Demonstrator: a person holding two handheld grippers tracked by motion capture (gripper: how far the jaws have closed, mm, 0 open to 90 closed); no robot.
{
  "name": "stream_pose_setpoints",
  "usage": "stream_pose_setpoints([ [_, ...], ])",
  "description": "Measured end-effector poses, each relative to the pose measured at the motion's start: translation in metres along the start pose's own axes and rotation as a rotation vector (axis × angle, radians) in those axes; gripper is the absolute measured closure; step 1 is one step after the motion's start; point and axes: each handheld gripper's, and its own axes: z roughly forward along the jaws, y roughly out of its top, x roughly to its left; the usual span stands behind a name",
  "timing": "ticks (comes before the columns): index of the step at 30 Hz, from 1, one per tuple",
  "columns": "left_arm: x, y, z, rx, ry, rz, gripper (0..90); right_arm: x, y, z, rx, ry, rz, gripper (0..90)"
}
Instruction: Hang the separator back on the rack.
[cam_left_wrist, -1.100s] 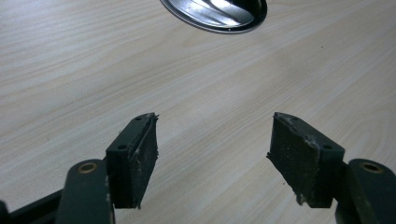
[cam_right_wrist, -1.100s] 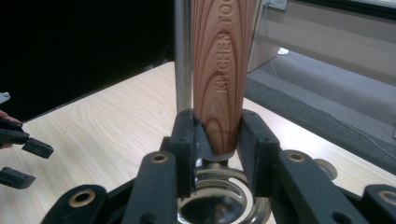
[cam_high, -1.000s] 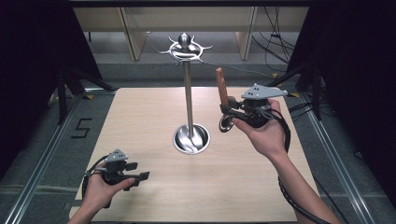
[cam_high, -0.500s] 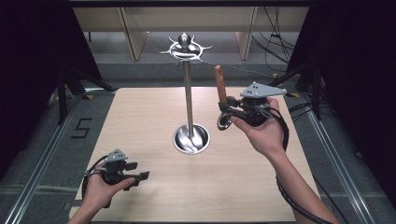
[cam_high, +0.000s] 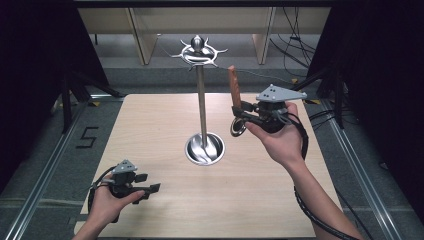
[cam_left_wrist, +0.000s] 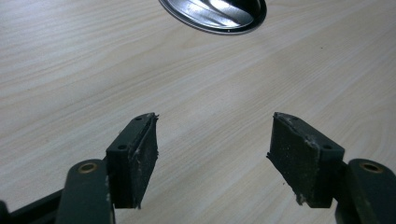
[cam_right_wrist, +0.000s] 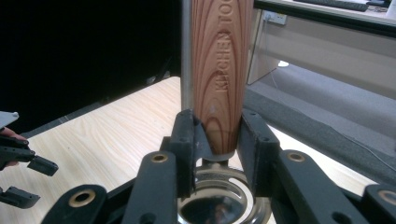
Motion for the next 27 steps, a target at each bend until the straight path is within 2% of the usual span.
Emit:
stream_pose_setpoints([
  [5, 0.0, 0.0, 0.0, -0.003, 0.01, 0.001, 31.5, 0.0, 0.003, 0.0, -0.001, 0.009, -0.002, 69.9],
  [6, 0.001, 0.0, 0.0, -0.001, 0.01, 0.003, 31.5, 0.002, 0.003, 0.0, 0.001, 0.016, 0.016, 69.8],
  [8, 0.0, 0.0, 0.0, -0.002, 0.002, -0.001, 31.5, 0.001, 0.004, 0.001, -0.007, 0.018, 0.002, 69.9],
  [11, 0.0, 0.0, 0.0, -0.002, 0.007, 0.001, 31.5, 0.003, 0.005, 0.002, -0.003, 0.023, 0.016, 69.9],
  [12, 0.001, 0.0, -0.001, -0.001, 0.011, 0.005, 31.6, 0.003, 0.007, 0.004, -0.01, 0.033, 0.003, 69.8],
  [16, 0.001, 0.0, -0.001, -0.005, 0.005, 0.002, 31.5, 0.004, 0.01, 0.004, -0.017, 0.024, -0.001, 69.9],
  [19, 0.001, 0.0, 0.0, 0.0, 0.01, 0.004, 31.5, 0.007, 0.011, 0.004, -0.015, 0.032, 0.028, 69.9],
  [21, 0.0, 0.0, 0.0, -0.003, 0.007, -0.003, 31.5, 0.007, 0.012, 0.005, -0.024, 0.035, 0.023, 69.9],
  [22, 0.0, 0.0, 0.0, -0.002, 0.008, 0.001, 31.5, 0.007, 0.012, 0.005, -0.021, 0.035, 0.002, 69.9],
  [27, 0.0, 0.0, 0.0, -0.002, 0.007, -0.003, 31.5, 0.009, 0.014, 0.007, -0.018, 0.044, 0.004, 69.9],
])
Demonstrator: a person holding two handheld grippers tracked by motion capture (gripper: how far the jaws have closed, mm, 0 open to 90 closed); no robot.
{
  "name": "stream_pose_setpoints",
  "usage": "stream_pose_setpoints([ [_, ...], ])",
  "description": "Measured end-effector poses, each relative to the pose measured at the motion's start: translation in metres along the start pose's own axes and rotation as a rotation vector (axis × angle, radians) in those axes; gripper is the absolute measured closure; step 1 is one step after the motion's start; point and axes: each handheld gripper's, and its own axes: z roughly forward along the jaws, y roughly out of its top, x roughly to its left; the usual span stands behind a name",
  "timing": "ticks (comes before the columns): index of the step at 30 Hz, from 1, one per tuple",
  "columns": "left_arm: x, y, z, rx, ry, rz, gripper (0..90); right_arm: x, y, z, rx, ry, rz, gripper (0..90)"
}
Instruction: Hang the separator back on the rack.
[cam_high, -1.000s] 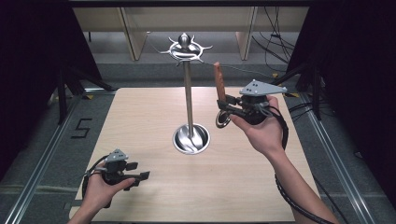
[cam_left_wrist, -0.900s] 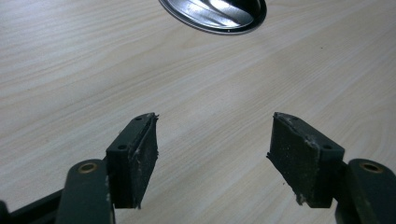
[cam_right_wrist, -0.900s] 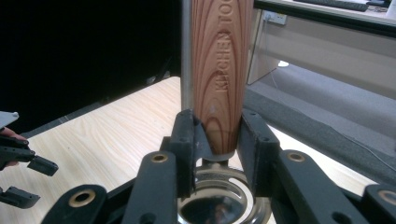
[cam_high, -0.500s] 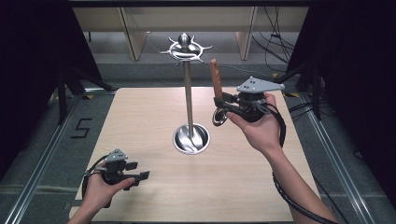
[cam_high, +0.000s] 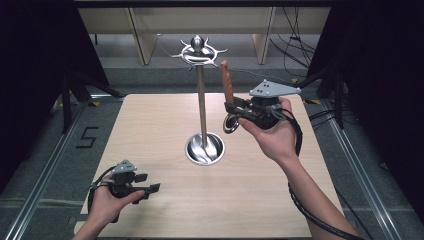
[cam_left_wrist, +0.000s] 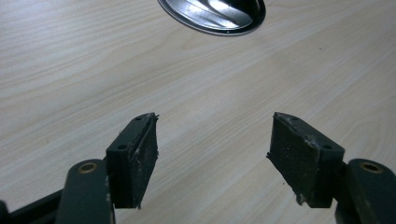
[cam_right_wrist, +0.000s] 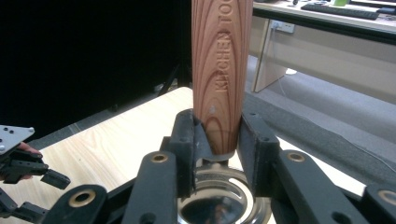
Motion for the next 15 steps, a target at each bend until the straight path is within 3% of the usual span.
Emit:
stream_pose_setpoints([
  [1, 0.0002, 0.0, 0.0, 0.0, 0.001, 0.004, 31.5, 0.0017, 0.0005, 0.0, 0.009, 0.001, 0.016, 69.9],
  [6, 0.0001, 0.0002, -0.0007, -0.002, -0.002, 0.008, 31.5, 0.003, 0.0018, 0.0035, 0.001, 0.007, 0.01, 69.9],
  [7, 0.0005, 0.0001, -0.0006, 0.0, 0.0, 0.008, 31.5, 0.0012, 0.0025, 0.0036, 0.003, -0.005, -0.013, 69.9],
  [11, 0.0003, 0.0001, -0.0006, -0.002, -0.006, 0.005, 31.5, 0.0017, 0.0026, 0.0063, 0.008, 0.012, 0.019, 69.9],
  [15, 0.0006, 0.0002, -0.0006, 0.0, -0.004, 0.007, 31.5, 0.0009, 0.0036, 0.0073, 0.01, 0.008, 0.006, 69.9],
])
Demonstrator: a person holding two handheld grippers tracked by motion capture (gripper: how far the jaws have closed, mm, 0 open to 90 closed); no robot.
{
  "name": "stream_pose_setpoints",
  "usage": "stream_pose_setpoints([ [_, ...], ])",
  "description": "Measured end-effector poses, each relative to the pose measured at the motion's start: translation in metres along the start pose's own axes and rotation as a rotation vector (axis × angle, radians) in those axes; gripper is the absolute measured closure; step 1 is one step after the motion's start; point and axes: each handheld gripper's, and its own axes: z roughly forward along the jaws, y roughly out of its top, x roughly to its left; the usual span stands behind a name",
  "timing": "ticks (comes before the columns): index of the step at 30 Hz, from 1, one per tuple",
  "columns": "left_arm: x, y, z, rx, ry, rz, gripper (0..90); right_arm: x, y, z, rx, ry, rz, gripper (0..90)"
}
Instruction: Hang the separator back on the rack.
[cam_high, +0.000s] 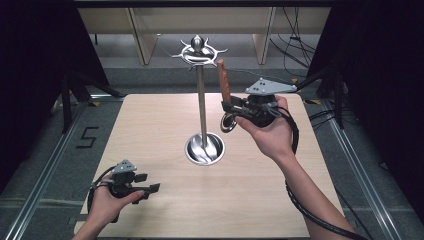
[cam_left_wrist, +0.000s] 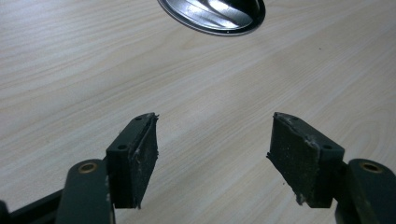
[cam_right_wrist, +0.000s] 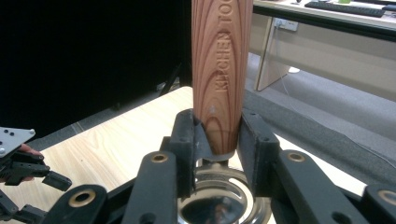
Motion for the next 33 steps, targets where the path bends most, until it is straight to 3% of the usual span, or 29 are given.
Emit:
stream_pose_setpoints([
  [13, 0.0, 0.0, 0.0, 0.003, -0.006, 0.002, 31.5, -0.001, 0.001, 0.012, 0.009, 0.0, 0.005, 69.9],
  [15, 0.0, 0.0, 0.0, -0.002, -0.003, -0.001, 31.5, -0.001, 0.002, 0.015, 0.013, 0.003, 0.029, 69.8],
  [22, 0.0, 0.0, 0.0, -0.003, -0.006, -0.001, 31.5, -0.002, 0.002, 0.021, 0.008, 0.002, 0.013, 69.8],
  [24, 0.0, 0.0, -0.001, -0.001, -0.007, 0.002, 31.5, -0.001, 0.001, 0.024, 0.016, 0.013, 0.04, 69.8],
  [33, 0.0, 0.0, -0.001, -0.003, -0.007, 0.001, 31.5, -0.001, -0.002, 0.027, 0.003, 0.025, 0.029, 69.6],
])
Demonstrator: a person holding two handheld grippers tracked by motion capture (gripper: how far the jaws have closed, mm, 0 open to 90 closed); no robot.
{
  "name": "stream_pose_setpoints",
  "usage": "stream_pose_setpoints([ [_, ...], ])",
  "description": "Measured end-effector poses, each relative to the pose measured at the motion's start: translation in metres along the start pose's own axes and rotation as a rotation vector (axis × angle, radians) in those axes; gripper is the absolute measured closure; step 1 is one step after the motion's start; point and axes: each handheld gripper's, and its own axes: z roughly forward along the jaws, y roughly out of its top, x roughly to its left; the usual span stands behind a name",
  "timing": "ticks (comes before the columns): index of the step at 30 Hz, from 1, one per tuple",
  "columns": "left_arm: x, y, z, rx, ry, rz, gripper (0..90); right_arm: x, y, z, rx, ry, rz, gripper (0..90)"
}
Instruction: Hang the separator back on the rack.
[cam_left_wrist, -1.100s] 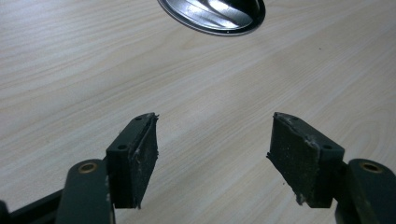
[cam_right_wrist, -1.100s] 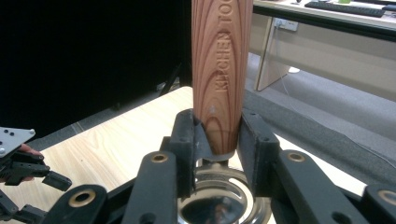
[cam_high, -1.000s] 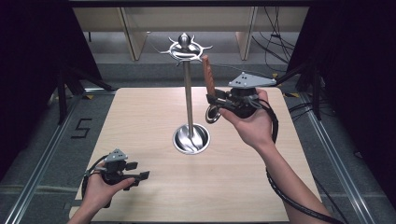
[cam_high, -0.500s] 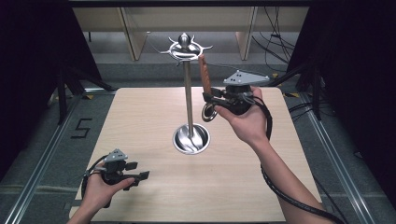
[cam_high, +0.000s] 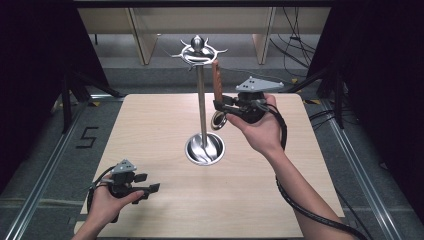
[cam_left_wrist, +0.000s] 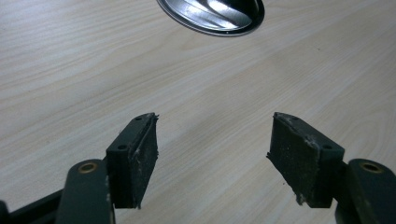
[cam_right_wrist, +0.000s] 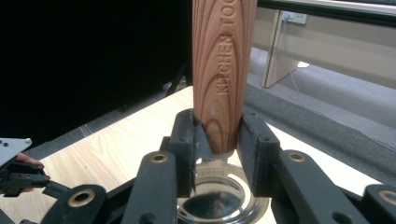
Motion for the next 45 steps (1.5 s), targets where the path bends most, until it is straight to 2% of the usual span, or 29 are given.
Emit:
stream_pose_setpoints([
  [4, 0.0, 0.0, 0.0, -0.001, -0.001, -0.001, 31.5, 0.004, -0.002, -0.001, 0.007, 0.015, 0.018, 66.9],
  [5, 0.0, 0.0, 0.0, -0.001, -0.005, 0.0, 31.5, 0.004, -0.003, -0.002, 0.002, 0.013, -0.003, 64.7],
  [6, 0.0, 0.0, 0.0, -0.001, -0.005, 0.0, 31.5, 0.004, -0.003, -0.002, 0.002, 0.013, -0.003, 64.7],
  [7, -0.001, 0.0, 0.001, -0.019, 0.003, -0.013, 31.5, 0.005, -0.003, -0.005, -0.015, -0.004, -0.02, 62.5],
  [8, -0.001, 0.0, 0.001, -0.019, 0.003, -0.013, 31.5, 0.006, -0.003, -0.007, -0.014, 0.001, -0.01, 61.8],
  [11, 0.0, 0.0, 0.0, 0.001, 0.001, 0.0, 31.5, 0.004, -0.004, -0.012, -0.023, -0.014, -0.041, 60.0],
  [12, 0.0, 0.0, 0.0, 0.001, 0.001, 0.0, 31.5, 0.005, -0.004, -0.013, -0.021, -0.021, -0.026, 59.7],
  [14, 0.0, 0.0, 0.0, 0.002, 0.002, 0.001, 31.5, 0.005, -0.005, -0.015, -0.02, -0.02, -0.033, 59.2],
  [15, 0.0, 0.0, 0.0, 0.002, 0.001, 0.001, 31.5, 0.003, -0.005, -0.016, -0.025, -0.023, -0.055, 58.7],
  [17, -0.001, 0.0, 0.0, -0.01, 0.002, -0.013, 31.5, 0.002, -0.009, -0.023, -0.015, -0.025, -0.036, 57.0],
  [18, 0.0, -0.001, -0.001, -0.001, 0.001, -0.002, 31.6, 0.0, -0.011, -0.025, -0.017, -0.038, -0.064, 56.5],
  [20, 0.0, 0.0, -0.001, 0.001, 0.004, 0.0, 31.6, 0.0, -0.014, -0.027, 0.001, -0.032, -0.055, 55.9],
  [21, 0.0, -0.001, 0.0, -0.009, 0.013, 0.001, 31.5, -0.003, -0.022, -0.034, 0.017, -0.04, -0.057, 54.4],
  [24, -0.001, 0.0, 0.001, -0.007, -0.003, -0.014, 31.6, -0.007, -0.034, -0.042, 0.046, -0.041, -0.042, 52.3],
  [25, 0.0, 0.0, 0.0, -0.001, 0.0, -0.001, 31.6, -0.008, -0.039, -0.045, 0.051, -0.041, -0.038, 51.7],
  [28, 0.0, -0.001, 0.001, 0.001, 0.005, 0.0, 31.6, -0.011, -0.05, -0.051, 0.061, -0.038, -0.039, 51.2],
  [29, 0.0, -0.001, 0.001, 0.003, 0.012, -0.005, 31.6, -0.014, -0.061, -0.059, 0.091, -0.04, -0.032, 50.2],
  [32, 0.0, -0.001, 0.002, 0.006, 0.012, -0.006, 31.6, -0.019, -0.071, -0.064, 0.091, -0.06, -0.049, 49.3],
  [34, 0.0, -0.001, 0.001, 0.005, 0.012, -0.008, 31.6, -0.021, -0.082, -0.072, 0.127, -0.057, -0.004, 47.9],
  [36, 0.0, -0.001, 0.002, 0.005, 0.007, -0.01, 31.6, -0.026, -0.096, -0.079, 0.171, -0.059, 0.008, 45.6],
  [37, 0.0, -0.001, 0.001, 0.011, 0.001, -0.007, 31.6, -0.026, -0.096, -0.079, 0.171, -0.059, 0.008, 45.6],
  [38, 0.0, -0.001, 0.001, 0.008, 0.004, -0.01, 31.6, -0.031, -0.107, -0.084, 0.2, -0.068, 0.013, 44.9],
  [42, 0.0, -0.002, 0.002, 0.004, 0.008, -0.014, 31.6, -0.041, -0.126, -0.093, 0.225, -0.096, 0.047, 44.3],
  [43, 0.0, -0.002, 0.002, 0.007, 0.012, -0.011, 31.6, -0.043, -0.131, -0.095, 0.217, -0.112, 0.05, 44.3],
  [44, 0.0, -0.002, 0.002, 0.008, 0.013, -0.011, 31.6, -0.045, -0.134, -0.097, 0.239, -0.114, 0.056, 44.1],
  [45, 0.0, -0.002, 0.003, 0.009, 0.013, -0.011, 31.6, -0.048, -0.14, -0.098, 0.232, -0.131, 0.06, 43.9],
])
